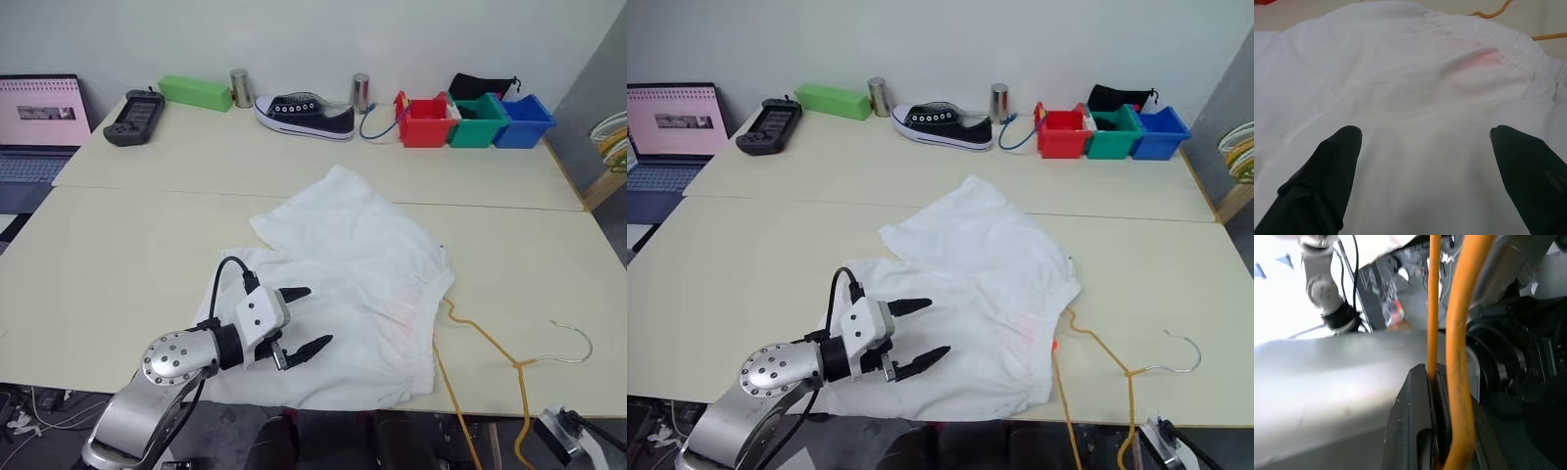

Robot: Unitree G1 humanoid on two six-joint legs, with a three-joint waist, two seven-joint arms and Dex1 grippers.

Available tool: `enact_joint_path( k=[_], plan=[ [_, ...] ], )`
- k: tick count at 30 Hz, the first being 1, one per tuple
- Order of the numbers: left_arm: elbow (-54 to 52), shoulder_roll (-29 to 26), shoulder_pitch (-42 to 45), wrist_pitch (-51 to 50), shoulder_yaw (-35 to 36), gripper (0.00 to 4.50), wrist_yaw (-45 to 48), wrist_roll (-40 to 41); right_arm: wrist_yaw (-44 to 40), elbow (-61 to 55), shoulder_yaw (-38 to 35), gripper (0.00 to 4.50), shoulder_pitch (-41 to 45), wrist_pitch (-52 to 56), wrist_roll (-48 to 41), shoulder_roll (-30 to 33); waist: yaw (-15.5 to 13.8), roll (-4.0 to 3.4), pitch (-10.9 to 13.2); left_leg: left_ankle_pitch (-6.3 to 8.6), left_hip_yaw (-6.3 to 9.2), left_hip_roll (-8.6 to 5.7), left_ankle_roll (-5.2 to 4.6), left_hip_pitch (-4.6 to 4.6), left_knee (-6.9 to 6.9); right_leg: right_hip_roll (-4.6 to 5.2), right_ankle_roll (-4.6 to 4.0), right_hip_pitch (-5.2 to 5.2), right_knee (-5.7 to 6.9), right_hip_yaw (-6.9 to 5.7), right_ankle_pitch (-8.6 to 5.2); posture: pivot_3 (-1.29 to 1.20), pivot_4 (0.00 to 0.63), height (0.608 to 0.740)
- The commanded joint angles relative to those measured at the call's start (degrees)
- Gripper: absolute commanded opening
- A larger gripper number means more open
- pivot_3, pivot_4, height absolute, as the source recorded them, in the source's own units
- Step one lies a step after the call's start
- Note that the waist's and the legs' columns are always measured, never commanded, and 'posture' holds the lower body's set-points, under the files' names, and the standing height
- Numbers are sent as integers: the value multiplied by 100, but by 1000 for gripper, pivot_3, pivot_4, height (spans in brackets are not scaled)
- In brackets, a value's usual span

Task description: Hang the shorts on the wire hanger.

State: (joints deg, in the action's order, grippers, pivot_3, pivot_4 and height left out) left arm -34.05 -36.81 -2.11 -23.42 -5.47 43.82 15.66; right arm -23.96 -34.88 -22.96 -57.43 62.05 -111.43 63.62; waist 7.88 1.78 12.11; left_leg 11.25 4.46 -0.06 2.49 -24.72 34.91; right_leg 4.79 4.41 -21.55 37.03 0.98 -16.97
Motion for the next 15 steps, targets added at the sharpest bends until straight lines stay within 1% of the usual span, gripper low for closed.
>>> enact_joint_path(
  k=[1, 4, 7, 11, 13, 15],
  plan=[
    [-323, -28, -35, 33, 55, 4468, -51, 41, 438, 116, 519, 0, 471, -548, -157, -415, 3, 5, 2, 0, 0, 0, 0, 0, 0, 0, 0, 0, 0, 0, 0, -336, 208, 740],
    [-299, -35, -25, 54, 49, 4468, -63, 34, 683, 224, 775, 0, 865, -876, -157, -848, 4, 2, 2, 0, 0, 1, 0, 1, 4, -2, 2, 0, 3, 3, 2, -335, 203, 740],
    [-265, -38, 8, 66, 50, 4468, -57, 34, 879, 223, 956, 0, 1091, -987, -157, -1085, 1, -11, -1, 0, 3, 2, 0, 2, 4, -2, 2, -1, 7, 2, 2, -335, 203, 740],
    [-177, -44, 98, 120, 6, 4468, -1, 9, 1041, 475, 1180, 0, 1462, -941, -157, -1191, 5, -16, -2, -1, 5, 4, -1, 2, 5, -7, 0, 0, 10, 3, 4, -344, 199, 740],
    [-136, -42, 149, 131, -1, 4468, 20, 9, 1035, 539, 1234, 0, 1551, -838, -155, -1152, 5, -19, -4, -1, 5, 2, -1, 2, 6, -7, -20, 0, 10, 5, 17, -348, 194, 740],
    [-105, -42, 191, 141, -6, 4468, 42, 10, 896, 559, 1237, 0, 1550, -673, -115, -1082, 4, -21, -5, -2, 5, 2, -2, 2, 6, -8, -21, 1, 12, 5, 18, -348, 192, 740]
  ],
)
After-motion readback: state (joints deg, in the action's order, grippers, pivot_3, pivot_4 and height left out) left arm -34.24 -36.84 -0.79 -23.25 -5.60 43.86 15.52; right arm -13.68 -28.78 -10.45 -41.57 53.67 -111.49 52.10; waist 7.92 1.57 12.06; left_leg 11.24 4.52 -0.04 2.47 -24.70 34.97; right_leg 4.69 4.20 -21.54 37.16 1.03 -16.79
